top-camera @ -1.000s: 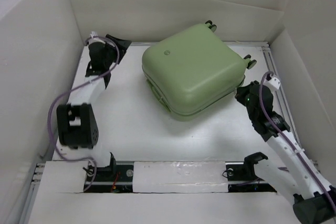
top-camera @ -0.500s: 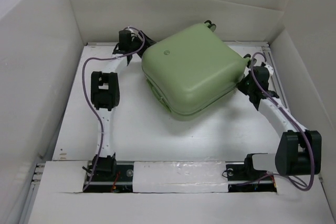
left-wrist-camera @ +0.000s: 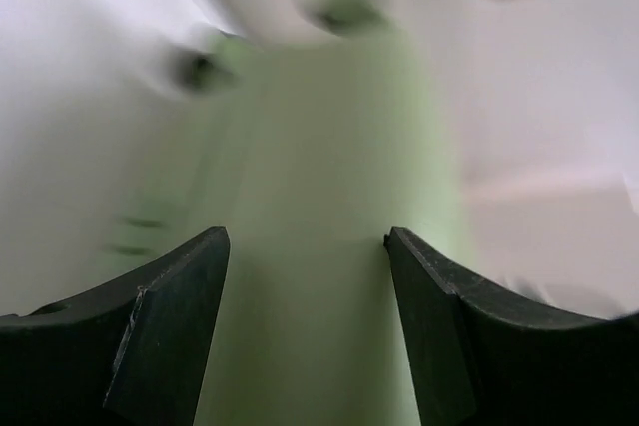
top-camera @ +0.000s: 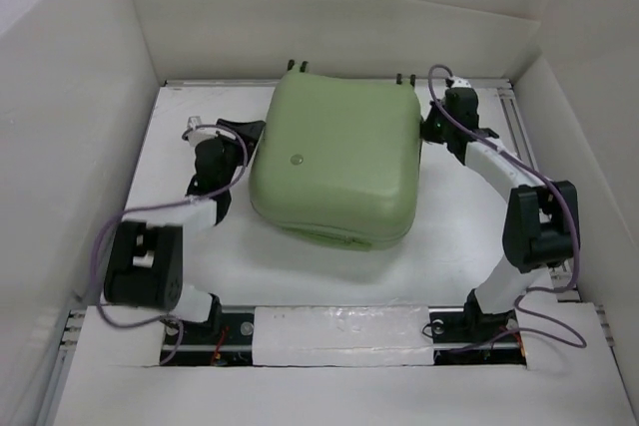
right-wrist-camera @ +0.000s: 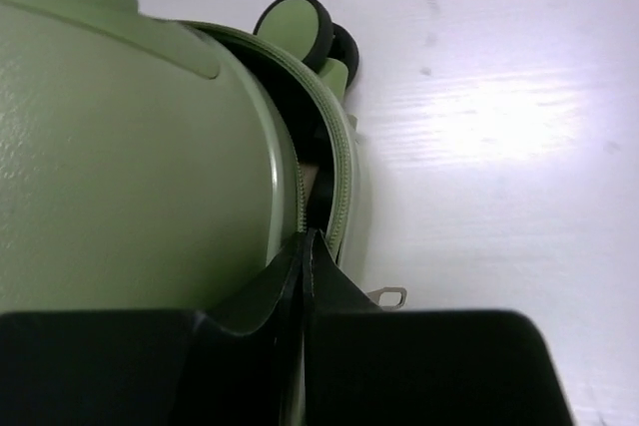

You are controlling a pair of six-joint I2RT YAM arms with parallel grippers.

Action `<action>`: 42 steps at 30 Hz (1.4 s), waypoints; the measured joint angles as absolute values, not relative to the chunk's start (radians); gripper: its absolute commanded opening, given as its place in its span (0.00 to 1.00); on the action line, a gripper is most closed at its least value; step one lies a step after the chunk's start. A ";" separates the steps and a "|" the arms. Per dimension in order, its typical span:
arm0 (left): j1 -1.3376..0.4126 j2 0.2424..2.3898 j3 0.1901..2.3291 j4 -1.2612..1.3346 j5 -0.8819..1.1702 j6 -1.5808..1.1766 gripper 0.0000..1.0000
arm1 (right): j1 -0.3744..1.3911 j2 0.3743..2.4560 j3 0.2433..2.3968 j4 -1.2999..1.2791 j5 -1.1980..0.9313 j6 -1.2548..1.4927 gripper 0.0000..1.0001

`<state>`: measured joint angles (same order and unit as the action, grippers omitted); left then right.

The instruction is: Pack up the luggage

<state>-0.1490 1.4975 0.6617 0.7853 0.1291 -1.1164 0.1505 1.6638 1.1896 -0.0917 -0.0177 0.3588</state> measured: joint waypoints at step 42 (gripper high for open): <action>-0.501 0.411 0.173 -0.041 0.134 -0.857 0.53 | 0.902 0.416 0.318 -0.180 0.412 0.818 0.28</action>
